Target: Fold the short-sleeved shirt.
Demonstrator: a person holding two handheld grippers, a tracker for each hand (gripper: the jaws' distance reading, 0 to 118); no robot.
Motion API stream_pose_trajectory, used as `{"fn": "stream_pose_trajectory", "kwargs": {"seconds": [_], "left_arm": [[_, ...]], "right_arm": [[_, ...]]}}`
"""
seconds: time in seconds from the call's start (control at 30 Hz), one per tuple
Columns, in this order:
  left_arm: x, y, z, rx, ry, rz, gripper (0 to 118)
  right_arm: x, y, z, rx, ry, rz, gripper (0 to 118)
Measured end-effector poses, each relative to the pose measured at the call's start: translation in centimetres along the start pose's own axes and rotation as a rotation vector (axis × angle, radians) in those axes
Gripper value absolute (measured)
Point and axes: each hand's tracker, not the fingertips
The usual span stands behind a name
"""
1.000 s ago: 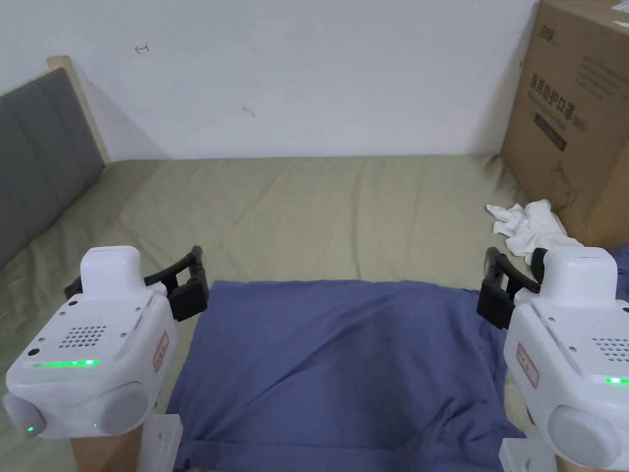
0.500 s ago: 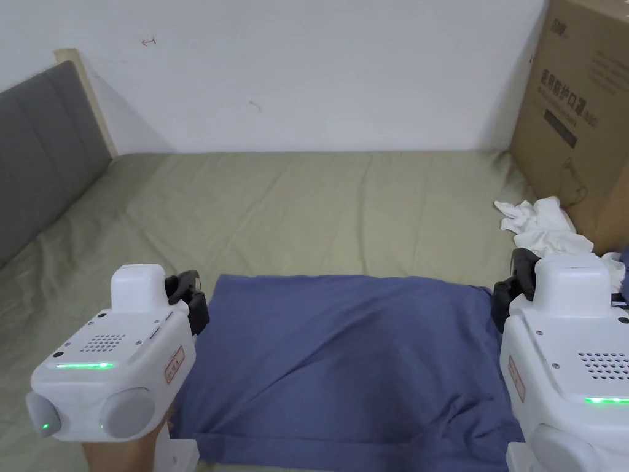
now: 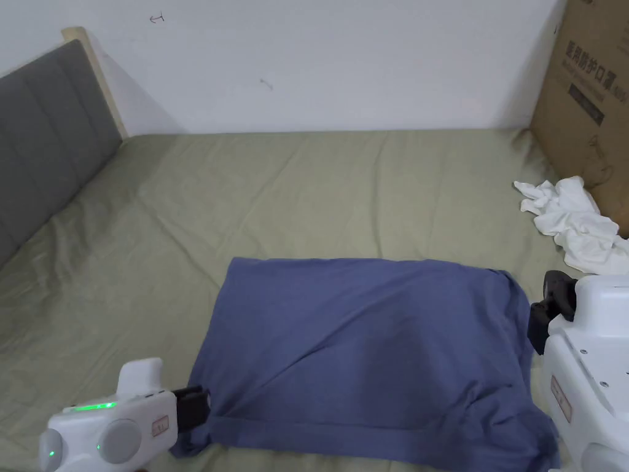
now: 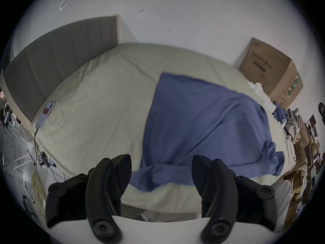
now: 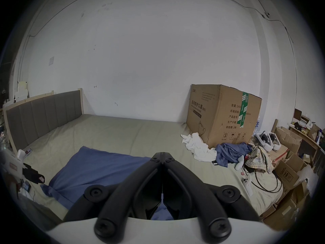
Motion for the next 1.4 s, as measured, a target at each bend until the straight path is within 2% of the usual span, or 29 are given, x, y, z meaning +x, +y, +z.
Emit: {"fn": "stream_pose_trajectory", "kwargs": {"seconds": [0.07, 0.2, 0.33, 0.37, 0.4, 0.43, 0.5, 0.53, 0.63, 0.67, 0.73, 0.77, 0.8, 0.83, 0.87, 0.93, 1.1, 1.17, 1.23, 1.27, 1.37, 1.4], "left_arm": [[-0.5, -0.5, -1.4, -0.050, 0.031, -0.001, 100], [-1.1, -1.3, -3.3, -0.090, 0.056, -0.037, 112], [-1.6, -1.4, -4.8, -0.101, 0.084, -0.025, 110], [-1.6, -1.5, -5.1, -0.115, 0.086, -0.025, 106], [-1.5, -1.5, -5.3, -0.122, 0.079, -0.032, 91], [-1.4, -1.6, -5.4, -0.123, 0.061, -0.042, 68], [-1.3, -1.8, -5.5, -0.141, -0.020, -0.029, 11], [-1.3, -1.8, -5.8, -0.167, -0.063, 0.002, 11], [-1.2, -1.9, -5.4, -0.128, -0.042, 0.002, 10], [-1.2, -1.8, -5.1, -0.122, -0.048, 0.001, 10], [-1.4, -1.4, -4.4, -0.102, -0.080, 0.018, 10], [-1.3, -1.3, -4.0, -0.089, -0.086, 0.021, 10], [-1.3, -1.1, -3.7, -0.082, -0.088, 0.019, 10], [-1.3, -0.9, -3.4, -0.073, -0.090, 0.019, 10], [-1.3, -0.7, -3.1, -0.064, -0.093, 0.020, 10], [-1.2, -0.3, -2.7, -0.047, -0.103, 0.029, 10], [-1.3, 0.2, -2.4, -0.033, -0.111, 0.038, 10], [-1.2, 0.3, -2.4, -0.031, -0.114, 0.040, 10], [-1.2, 0.3, -2.4, -0.029, -0.114, 0.042, 10], [-1.2, 0.3, -2.4, -0.030, -0.115, 0.044, 10], [-1.1, 0.3, -2.5, -0.035, -0.111, 0.044, 10], [-1.1, 0.4, -2.6, -0.036, -0.109, 0.044, 10]], "right_arm": [[0.0, -0.4, -0.1, -0.016, 0.004, 0.003, 2], [0.2, -1.0, -0.2, -0.043, 0.008, 0.011, 2], [0.6, -1.6, -0.2, -0.069, 0.001, 0.008, 2], [0.8, -1.7, -0.2, -0.075, -0.002, 0.003, 2], [1.0, -1.8, -0.2, -0.080, -0.004, -0.001, 2], [1.1, -1.9, -0.2, -0.087, -0.007, -0.005, 2], [1.3, -2.2, -0.3, -0.100, -0.012, -0.009, 2], [1.5, -2.4, -0.3, -0.108, -0.013, -0.013, 2], [2.1, -3.3, -0.5, -0.155, -0.010, -0.043, 7], [2.4, -3.8, -0.7, -0.182, -0.009, -0.055, 15], [2.8, -5.3, -1.2, -0.265, 0.010, -0.076, 39], [3.1, -6.3, -1.7, -0.313, 0.018, -0.087, 62], [3.3, -7.4, -2.1, -0.359, 0.023, -0.106, 100], [3.5, -8.6, -2.6, -0.412, 0.025, -0.135, 115], [3.5, -9.9, -3.3, -0.481, 0.017, -0.146, 118], [3.6, -12.6, -3.8, -0.515, 0.008, -0.164, 117], [3.0, -17.3, -5.1, -0.681, -0.006, -0.113, 116], [2.8, -18.3, -5.2, -0.703, -0.008, -0.137, 111], [2.8, -18.8, -5.2, -0.706, -0.022, -0.152, 93], [2.9, -19.0, -5.3, -0.709, -0.022, -0.159, 80], [3.1, -19.1, -5.4, -0.716, 0.013, -0.186, 12], [2.9, -19.0, -5.4, -0.711, 0.002, -0.169, 7]]}}
